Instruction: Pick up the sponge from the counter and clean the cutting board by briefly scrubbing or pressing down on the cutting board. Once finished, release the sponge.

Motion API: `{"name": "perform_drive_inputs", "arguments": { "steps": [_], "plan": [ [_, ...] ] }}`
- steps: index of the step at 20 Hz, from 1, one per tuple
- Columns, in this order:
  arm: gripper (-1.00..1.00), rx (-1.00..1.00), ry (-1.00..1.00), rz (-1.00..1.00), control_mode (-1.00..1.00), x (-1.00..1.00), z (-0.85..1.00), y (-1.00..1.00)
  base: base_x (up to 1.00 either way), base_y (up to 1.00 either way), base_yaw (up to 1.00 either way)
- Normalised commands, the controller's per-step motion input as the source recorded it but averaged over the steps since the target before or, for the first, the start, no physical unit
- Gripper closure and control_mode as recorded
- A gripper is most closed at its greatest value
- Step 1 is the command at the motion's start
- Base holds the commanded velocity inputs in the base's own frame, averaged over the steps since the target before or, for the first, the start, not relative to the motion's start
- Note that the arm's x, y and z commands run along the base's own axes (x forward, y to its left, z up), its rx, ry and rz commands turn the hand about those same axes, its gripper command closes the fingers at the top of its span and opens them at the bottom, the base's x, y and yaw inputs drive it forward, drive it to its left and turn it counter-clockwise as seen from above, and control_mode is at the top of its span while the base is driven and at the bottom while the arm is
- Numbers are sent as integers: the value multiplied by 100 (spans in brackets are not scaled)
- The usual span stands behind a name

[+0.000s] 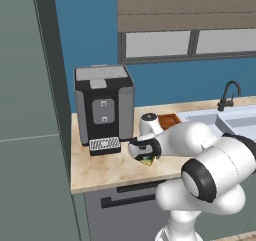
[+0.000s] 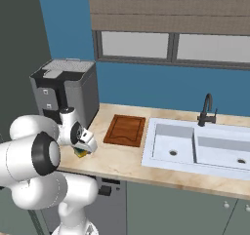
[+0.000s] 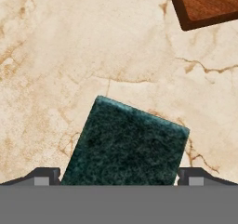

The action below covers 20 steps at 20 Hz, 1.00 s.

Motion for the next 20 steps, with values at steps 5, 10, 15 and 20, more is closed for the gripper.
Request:
{"name": "perform_drive_inputs", "arguments": {
  "steps": [5, 10, 15, 20],
  "plan": [
    [-100, 0, 0, 0, -100, 0, 0, 0, 0, 0, 0],
    [-100, 0, 0, 0, -100, 0, 0, 0, 0, 0, 0],
    [-100, 0, 0, 0, -100, 0, 0, 0, 0, 0, 0],
    [-100, 0, -1, 0, -100, 0, 0, 0, 0, 0, 0]
  ]
}}
